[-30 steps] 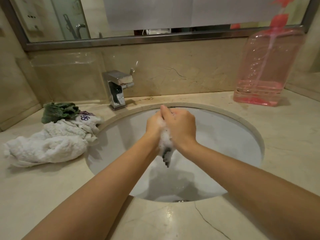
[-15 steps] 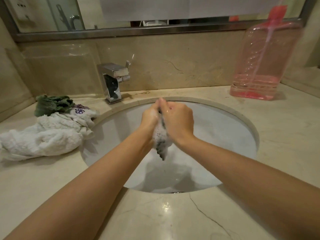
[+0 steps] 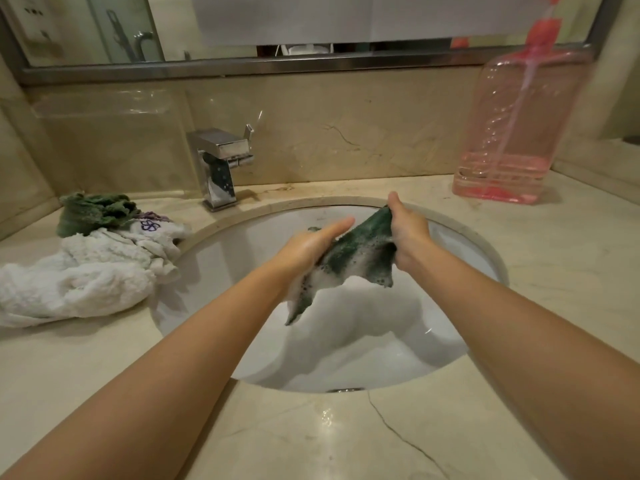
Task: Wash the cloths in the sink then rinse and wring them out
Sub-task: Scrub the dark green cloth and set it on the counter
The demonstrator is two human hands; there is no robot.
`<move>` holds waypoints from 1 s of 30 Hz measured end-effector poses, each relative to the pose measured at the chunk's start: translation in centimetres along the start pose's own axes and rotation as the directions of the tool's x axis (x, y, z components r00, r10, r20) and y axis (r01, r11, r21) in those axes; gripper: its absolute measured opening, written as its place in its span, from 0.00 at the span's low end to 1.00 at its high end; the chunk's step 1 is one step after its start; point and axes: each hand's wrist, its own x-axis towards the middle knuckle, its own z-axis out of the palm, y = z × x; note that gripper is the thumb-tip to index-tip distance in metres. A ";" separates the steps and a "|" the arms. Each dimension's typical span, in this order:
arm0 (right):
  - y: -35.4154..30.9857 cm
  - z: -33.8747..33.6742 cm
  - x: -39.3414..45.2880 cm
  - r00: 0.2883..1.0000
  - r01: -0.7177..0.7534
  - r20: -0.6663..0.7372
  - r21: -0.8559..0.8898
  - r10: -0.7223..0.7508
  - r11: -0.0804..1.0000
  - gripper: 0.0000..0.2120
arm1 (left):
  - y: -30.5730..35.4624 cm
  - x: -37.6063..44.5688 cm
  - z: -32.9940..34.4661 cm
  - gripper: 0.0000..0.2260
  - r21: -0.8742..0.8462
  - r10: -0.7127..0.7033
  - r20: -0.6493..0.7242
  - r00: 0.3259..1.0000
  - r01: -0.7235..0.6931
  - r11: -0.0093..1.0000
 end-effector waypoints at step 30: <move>1.7 4.7 -7.9 0.708 0.702 0.320 -0.220 -0.629 0.678 0.25 | -0.1 0.8 0.5 0.25 -0.575 0.039 -0.175 0.984 -0.135 0.807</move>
